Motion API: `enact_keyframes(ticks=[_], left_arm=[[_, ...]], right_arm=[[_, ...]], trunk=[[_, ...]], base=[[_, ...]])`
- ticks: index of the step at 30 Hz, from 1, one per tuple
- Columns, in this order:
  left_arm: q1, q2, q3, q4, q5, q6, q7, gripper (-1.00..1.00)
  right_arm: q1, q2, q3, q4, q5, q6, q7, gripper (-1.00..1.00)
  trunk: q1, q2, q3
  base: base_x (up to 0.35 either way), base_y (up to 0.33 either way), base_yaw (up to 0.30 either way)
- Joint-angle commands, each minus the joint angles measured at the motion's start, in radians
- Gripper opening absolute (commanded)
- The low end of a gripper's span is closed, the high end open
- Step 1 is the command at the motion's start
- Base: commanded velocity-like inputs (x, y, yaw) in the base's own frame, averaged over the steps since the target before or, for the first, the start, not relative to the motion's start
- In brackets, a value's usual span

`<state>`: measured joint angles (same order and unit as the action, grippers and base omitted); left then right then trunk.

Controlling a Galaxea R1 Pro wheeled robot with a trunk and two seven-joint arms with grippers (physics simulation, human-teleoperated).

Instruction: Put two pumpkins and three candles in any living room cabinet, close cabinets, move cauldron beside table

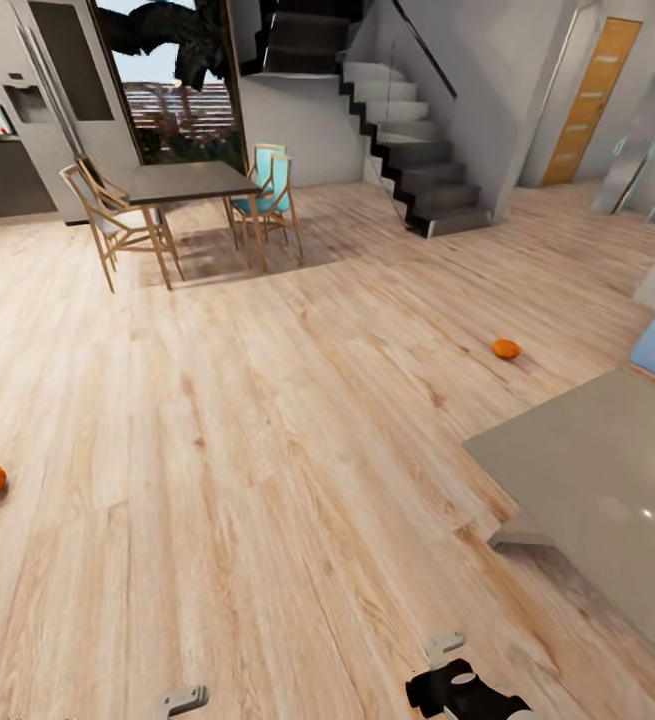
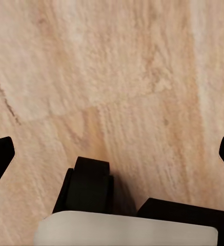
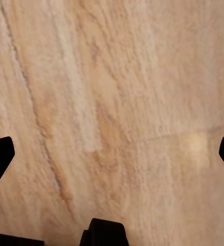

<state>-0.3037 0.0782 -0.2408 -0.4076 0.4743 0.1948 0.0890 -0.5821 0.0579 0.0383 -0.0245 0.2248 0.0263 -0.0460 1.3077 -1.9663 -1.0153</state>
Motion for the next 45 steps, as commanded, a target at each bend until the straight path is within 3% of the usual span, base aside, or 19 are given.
enact_keyframes(ticks=[1, 34, 45], left_arm=[[0.0, 0.0, 0.001, 0.0, 0.0, 0.0, 0.0, 1.0], [0.0, -0.001, 0.004, 0.055, 0.004, -0.049, -0.007, 1.0], [0.0, -0.001, 0.002, 0.055, 0.003, -0.049, -0.012, 1.0]], right_arm=[[0.001, 0.0, 0.0, 0.0, 0.0, 0.0, 0.0, 1.0], [0.002, 0.0, 0.0, 0.004, 0.001, -0.036, 0.002, 1.0], [0.002, 0.001, 0.0, 0.005, 0.002, -0.036, 0.002, 1.0]], trunk=[[0.0, 0.0, -0.001], [0.0, 0.0, 0.006], [0.0, 0.0, 0.007]], base=[[0.168, 0.0, 0.269], [0.015, -0.001, 0.238], [0.265, -0.062, 0.284]])
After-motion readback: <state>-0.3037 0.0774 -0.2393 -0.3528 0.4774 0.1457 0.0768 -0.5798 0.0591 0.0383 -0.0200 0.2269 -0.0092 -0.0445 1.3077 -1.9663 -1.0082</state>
